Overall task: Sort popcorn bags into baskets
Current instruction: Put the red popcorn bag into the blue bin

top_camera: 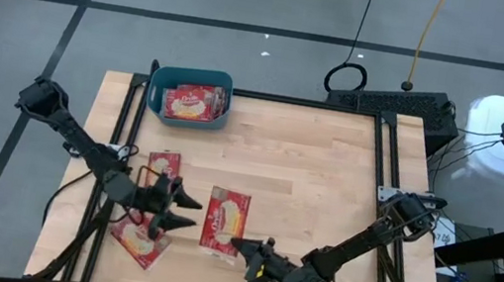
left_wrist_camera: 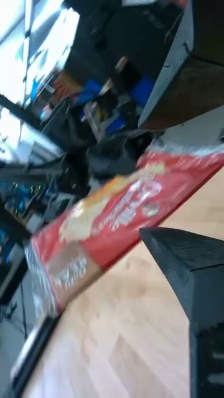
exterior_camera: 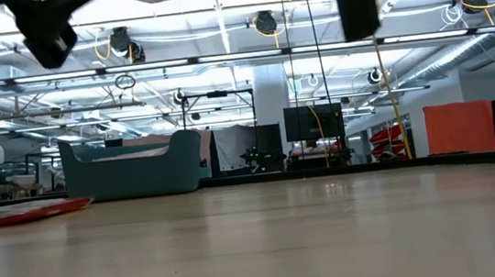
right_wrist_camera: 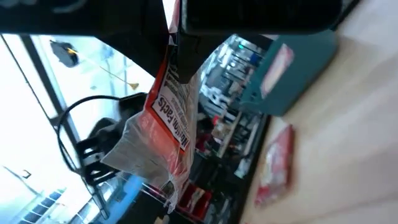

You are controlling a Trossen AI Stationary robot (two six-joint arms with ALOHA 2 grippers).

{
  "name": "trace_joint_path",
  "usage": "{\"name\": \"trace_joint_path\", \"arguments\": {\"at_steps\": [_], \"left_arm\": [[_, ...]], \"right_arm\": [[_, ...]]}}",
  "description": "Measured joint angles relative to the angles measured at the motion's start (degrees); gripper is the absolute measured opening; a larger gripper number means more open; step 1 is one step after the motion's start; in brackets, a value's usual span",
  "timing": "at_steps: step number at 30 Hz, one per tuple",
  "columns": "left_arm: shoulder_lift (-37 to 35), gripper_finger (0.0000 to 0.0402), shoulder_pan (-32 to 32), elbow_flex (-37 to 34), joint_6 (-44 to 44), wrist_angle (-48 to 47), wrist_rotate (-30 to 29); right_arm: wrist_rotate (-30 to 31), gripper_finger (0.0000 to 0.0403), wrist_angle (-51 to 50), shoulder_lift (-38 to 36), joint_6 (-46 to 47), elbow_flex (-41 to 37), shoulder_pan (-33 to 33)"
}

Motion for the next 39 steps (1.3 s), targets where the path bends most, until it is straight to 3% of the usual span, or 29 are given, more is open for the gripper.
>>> {"name": "trace_joint_path", "arguments": {"at_steps": [5, 9, 16, 23, 32, 35, 39], "left_arm": [[0.0, 0.0271, 4.49, 0.0, -2.11, -1.99, 1.63], [0.0, 0.0271, 7.87, 0.0, -5.43, -2.07, 8.97], [0.0, 0.0261, 11.16, 0.0, -6.52, -2.11, 11.96], [0.04, 0.0178, 13.84, 0.0, -5.94, -1.8, 13.0], [0.04, 0.0047, 17.03, -0.02, 2.69, -1.8, 17.5], [0.04, 0.002, 17.71, -0.09, 4.96, -1.89, 17.79], [0.04, 0.0022, 18.62, -0.09, 5.66, -1.77, 18.46]], "right_arm": [[-1.51, 0.0004, 5.21, 0.0, -7.26, 0.33, -0.76], [-3.02, 0.0004, 4.83, 0.0, -8.59, 0.46, -1.66], [-3.05, 0.0004, 2.77, 0.0, -8.66, 0.46, -4.05], [-4.5, 0.0004, 2.12, 0.0, -8.63, 0.46, -6.73], [-4.52, 0.0004, -1.23, 0.0, -6.88, 0.46, -8.83], [-4.5, 0.0012, -2.6, 0.0, 0.47, 0.46, -9.23], [-4.44, 0.0049, -2.02, 0.0, 15.53, 0.46, -9.48]]}}
